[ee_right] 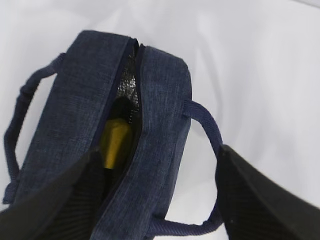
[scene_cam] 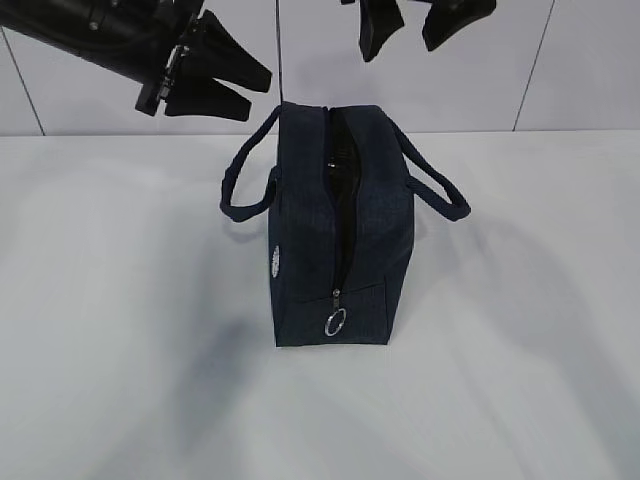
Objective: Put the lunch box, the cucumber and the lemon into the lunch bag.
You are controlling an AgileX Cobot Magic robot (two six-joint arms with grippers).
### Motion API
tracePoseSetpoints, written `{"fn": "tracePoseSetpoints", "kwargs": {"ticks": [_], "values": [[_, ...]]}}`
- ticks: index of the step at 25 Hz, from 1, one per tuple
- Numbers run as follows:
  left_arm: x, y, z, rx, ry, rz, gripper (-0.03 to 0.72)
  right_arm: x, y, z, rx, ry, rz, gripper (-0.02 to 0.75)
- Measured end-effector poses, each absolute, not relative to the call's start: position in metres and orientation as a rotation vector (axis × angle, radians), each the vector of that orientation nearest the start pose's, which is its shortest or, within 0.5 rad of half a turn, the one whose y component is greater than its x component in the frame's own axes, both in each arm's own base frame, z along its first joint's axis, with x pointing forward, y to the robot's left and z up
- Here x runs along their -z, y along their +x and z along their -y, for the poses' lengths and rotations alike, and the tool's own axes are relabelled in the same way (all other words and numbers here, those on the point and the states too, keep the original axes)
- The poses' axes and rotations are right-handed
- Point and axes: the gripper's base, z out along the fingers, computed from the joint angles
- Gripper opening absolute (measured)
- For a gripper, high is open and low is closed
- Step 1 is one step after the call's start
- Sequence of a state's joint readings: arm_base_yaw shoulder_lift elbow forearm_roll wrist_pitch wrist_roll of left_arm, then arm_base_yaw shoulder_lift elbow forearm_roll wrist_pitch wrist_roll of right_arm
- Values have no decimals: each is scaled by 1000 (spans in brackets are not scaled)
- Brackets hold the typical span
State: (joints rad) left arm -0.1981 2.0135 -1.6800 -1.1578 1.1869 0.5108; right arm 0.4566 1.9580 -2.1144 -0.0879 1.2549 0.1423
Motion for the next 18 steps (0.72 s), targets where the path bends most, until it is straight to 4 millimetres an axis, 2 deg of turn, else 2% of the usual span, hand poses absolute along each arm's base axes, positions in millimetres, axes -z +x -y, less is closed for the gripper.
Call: {"fn": "tracePoseSetpoints", "kwargs": {"ticks": [9, 15, 18], "values": [[-315, 387, 139, 1034, 472, -2596, 320, -436, 350, -163, -145, -385, -2403, 528], [-336, 372, 119, 746, 380, -2690, 312, -458, 331, -153, -132, -428, -2339, 527], [-353, 362, 115, 712, 367, -2660, 302, -457, 319, -147, -121, -430, -2357, 527]]}}
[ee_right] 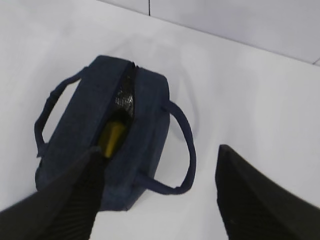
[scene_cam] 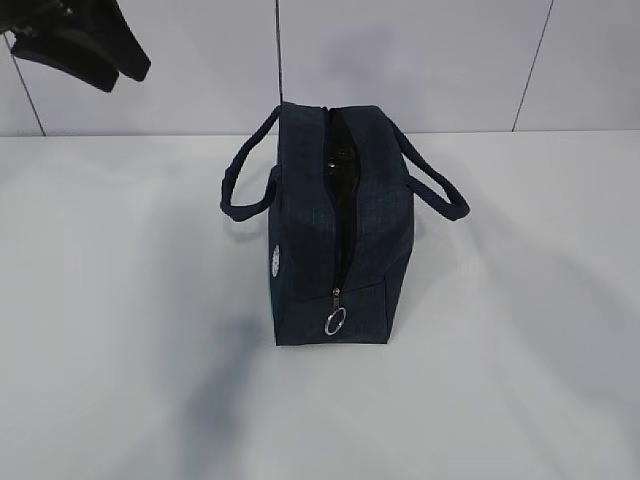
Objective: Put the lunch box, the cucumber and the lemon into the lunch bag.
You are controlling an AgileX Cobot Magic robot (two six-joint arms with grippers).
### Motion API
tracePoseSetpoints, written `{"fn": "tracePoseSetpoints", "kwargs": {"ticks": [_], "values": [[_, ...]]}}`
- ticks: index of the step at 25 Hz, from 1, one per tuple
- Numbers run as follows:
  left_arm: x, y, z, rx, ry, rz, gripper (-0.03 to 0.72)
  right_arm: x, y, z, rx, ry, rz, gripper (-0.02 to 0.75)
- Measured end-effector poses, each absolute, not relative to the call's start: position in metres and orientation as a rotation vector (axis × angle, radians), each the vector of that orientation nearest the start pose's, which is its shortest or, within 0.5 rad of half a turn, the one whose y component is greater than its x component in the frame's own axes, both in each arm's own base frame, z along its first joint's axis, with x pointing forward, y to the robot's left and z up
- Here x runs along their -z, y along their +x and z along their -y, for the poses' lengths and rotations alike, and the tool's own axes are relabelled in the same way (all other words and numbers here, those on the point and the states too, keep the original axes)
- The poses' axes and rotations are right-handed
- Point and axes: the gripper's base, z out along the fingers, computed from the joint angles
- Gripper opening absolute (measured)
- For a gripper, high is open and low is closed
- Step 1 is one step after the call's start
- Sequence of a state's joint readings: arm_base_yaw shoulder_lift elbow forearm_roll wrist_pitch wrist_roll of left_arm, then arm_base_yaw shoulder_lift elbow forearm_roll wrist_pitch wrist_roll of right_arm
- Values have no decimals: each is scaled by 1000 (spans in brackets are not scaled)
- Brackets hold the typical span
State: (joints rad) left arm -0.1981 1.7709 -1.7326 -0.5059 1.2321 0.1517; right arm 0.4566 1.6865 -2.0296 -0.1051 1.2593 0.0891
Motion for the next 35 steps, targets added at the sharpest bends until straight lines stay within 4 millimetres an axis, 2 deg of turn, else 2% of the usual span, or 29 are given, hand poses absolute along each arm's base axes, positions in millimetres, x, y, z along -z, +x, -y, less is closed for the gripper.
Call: {"fn": "tracePoseSetpoints", "kwargs": {"ticks": [4, 9, 15, 18, 21, 31, 35], "values": [[-372, 349, 112, 707, 370, -2614, 298, -441, 295, -136, -106, -436, -2422, 528], [-374, 347, 112, 707, 370, -2610, 298, -432, 255, -117, -150, -428, -2274, 523], [-374, 347, 112, 707, 370, -2610, 295, -382, 215, -96, -144, -453, -2205, 519], [-374, 347, 112, 708, 370, -2610, 284, -367, 198, -88, -150, -459, -2150, 519], [-374, 347, 112, 708, 368, -2611, 279, -363, 187, -83, -158, -459, -2095, 519], [-379, 344, 111, 704, 371, -2599, 276, -356, 166, -75, -197, -451, -1927, 515], [-379, 344, 113, 713, 373, -2597, 249, -336, 155, -70, -209, -458, -1903, 515]]}}
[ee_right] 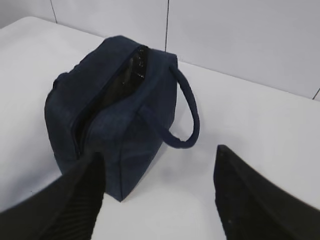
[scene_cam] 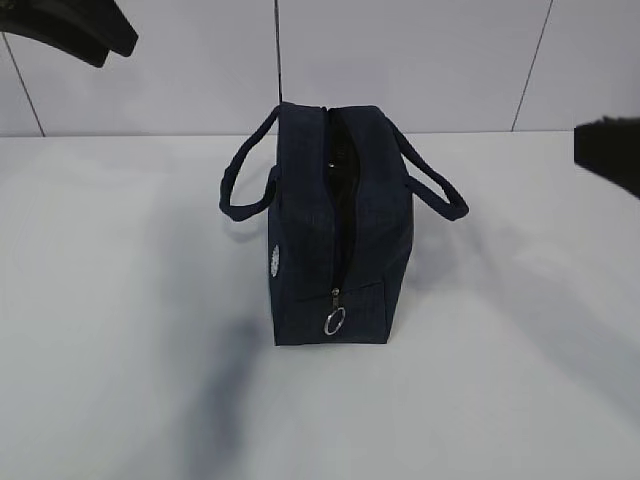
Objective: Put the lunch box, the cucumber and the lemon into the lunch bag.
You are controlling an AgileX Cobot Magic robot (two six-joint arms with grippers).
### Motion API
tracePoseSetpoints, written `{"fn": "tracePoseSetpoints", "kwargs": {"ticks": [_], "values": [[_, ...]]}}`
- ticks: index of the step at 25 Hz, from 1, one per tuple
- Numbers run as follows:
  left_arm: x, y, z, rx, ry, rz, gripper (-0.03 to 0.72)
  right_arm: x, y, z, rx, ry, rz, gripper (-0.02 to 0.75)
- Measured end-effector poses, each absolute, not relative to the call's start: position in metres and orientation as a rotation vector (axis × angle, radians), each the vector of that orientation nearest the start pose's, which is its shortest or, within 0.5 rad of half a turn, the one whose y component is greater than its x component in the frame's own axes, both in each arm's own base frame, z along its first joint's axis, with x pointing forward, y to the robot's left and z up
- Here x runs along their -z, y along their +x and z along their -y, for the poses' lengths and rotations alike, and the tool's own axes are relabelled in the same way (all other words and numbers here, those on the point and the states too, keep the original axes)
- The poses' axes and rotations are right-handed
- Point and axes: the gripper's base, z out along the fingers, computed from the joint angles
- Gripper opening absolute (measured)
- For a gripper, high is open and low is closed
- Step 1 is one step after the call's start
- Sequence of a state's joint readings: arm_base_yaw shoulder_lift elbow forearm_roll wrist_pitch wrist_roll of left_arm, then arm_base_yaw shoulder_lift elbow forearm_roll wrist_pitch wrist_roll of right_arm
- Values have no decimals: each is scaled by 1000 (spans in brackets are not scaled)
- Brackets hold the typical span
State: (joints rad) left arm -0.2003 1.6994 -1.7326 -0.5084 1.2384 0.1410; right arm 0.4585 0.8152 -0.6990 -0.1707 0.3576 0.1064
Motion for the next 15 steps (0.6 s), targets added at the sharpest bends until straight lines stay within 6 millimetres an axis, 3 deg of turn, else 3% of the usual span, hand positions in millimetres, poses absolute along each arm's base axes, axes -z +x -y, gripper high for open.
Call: {"fn": "tracePoseSetpoints", "kwargs": {"ticks": [7, 15], "values": [[-382, 340, 121, 779, 387, -2584, 237, -298, 130, -60, -249, -448, -1871, 515], [-381, 333, 140, 779, 468, -2586, 236, -291, 122, -57, -267, -432, -1871, 515]]}}
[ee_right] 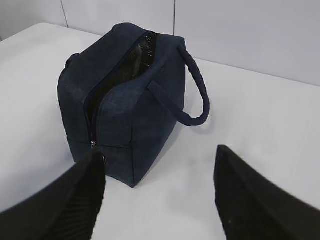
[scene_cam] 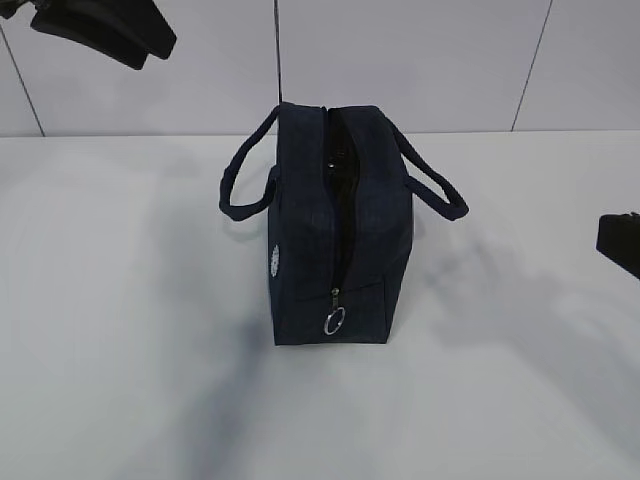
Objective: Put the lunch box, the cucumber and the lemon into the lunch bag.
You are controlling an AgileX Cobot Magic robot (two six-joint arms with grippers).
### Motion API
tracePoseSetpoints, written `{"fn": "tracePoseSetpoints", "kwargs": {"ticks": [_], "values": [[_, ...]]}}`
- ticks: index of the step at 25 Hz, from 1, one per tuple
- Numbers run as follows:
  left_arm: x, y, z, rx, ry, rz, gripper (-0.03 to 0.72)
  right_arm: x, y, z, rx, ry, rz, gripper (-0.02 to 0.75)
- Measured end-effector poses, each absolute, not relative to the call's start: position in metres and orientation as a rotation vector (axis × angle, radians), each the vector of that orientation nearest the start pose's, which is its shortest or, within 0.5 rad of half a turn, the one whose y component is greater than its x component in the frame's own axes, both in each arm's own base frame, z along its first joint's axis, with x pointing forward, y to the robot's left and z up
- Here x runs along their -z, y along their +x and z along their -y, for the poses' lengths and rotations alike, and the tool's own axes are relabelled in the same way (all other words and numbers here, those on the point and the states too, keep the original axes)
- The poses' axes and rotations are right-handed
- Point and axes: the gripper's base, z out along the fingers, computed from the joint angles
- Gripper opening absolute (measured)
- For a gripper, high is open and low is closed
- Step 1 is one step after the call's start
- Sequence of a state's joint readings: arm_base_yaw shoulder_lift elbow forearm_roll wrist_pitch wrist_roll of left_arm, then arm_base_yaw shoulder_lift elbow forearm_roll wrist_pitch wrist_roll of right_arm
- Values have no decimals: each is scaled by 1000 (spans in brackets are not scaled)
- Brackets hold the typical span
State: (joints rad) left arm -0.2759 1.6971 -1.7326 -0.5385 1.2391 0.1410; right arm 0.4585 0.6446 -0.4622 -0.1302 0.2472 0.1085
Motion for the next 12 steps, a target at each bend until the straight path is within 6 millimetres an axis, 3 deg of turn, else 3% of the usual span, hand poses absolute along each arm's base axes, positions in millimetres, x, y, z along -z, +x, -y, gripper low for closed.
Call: {"fn": "tracePoseSetpoints", "kwargs": {"ticks": [12], "values": [[-386, 328, 134, 644, 502, -2583, 236, -288, 122, -58, -305, -403, -1868, 515]]}}
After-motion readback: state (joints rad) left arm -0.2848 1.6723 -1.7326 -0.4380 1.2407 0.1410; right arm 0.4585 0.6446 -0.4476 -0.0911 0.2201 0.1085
